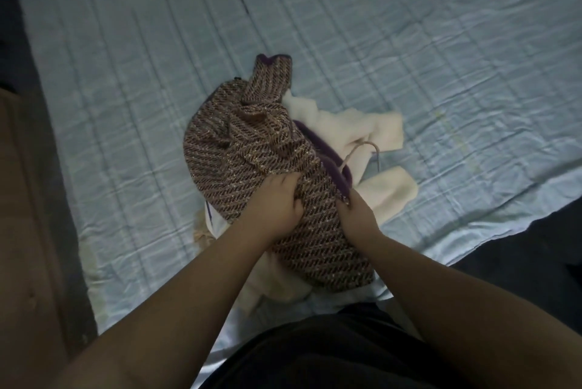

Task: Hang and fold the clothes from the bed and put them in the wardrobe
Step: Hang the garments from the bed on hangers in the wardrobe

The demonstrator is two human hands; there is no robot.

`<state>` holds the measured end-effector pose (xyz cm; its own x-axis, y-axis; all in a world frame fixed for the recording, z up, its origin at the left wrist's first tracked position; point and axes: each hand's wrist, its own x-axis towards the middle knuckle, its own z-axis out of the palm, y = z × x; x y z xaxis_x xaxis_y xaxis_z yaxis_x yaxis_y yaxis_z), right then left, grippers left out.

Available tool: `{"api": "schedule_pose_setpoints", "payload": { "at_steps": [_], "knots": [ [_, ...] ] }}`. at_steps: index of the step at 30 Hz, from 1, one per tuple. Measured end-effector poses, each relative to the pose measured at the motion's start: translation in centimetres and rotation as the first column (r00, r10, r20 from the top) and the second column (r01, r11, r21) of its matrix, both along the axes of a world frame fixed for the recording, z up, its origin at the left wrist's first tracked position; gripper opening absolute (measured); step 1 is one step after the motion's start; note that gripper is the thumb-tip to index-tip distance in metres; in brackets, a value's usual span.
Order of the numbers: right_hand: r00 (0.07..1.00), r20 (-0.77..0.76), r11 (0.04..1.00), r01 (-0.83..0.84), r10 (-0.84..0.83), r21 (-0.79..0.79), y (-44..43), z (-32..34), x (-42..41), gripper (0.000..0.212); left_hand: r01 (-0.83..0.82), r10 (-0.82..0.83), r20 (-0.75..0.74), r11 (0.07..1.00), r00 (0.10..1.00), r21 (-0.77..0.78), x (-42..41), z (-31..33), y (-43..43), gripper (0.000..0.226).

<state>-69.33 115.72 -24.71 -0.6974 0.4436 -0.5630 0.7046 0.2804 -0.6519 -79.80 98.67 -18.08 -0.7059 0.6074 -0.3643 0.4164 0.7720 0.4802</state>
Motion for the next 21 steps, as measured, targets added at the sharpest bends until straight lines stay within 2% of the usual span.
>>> {"api": "schedule_pose_setpoints", "payload": {
  "at_steps": [3, 6, 10, 15, 17, 19, 21],
  "knots": [
    [0.994, -0.111, 0.996, 0.023, -0.014, 0.082, -0.4, 3.6, -0.6, 0.028, -0.008, 0.012, -0.068, 0.998, 0.998, 0.069, 0.1, 2.3, -0.7, 0.06],
    [0.975, -0.211, 0.985, -0.026, 0.062, 0.17, -0.8, 7.6, -1.1, 0.037, -0.016, 0.038, -0.166, 0.99, 0.985, 0.137, -0.2, 4.8, -1.1, 0.063],
    [0.933, -0.308, 0.942, -0.081, 0.187, 0.326, -1.4, 13.5, -1.3, 0.034, 0.008, 0.073, -0.314, 0.969, 0.947, 0.249, -1.4, 9.3, -0.9, 0.069],
    [0.843, -0.41, 0.866, -0.12, 0.347, 0.486, -0.5, 21.9, -0.3, 0.025, 0.11, -0.01, -0.446, 0.974, 0.895, 0.198, -3.3, 15.9, -1.9, 0.077],
    [0.8, -0.399, 0.792, -0.148, 0.448, 0.592, 0.4, 25.7, 0.3, 0.019, 0.167, -0.051, -0.537, 0.971, 0.842, 0.17, -3.9, 19.2, -2.4, 0.066],
    [0.762, -0.373, 0.706, -0.151, 0.53, 0.692, 1.4, 29.4, 1.0, 0.015, 0.229, -0.103, -0.592, 0.963, 0.799, 0.141, -4.2, 23.0, -2.9, 0.045],
    [0.719, -0.362, 0.61, -0.108, 0.593, 0.785, 2.2, 32.7, 1.5, 0.017, 0.245, -0.128, -0.534, 0.957, 0.836, 0.154, -3.9, 26.6, -3.7, 0.03]
  ]
}}
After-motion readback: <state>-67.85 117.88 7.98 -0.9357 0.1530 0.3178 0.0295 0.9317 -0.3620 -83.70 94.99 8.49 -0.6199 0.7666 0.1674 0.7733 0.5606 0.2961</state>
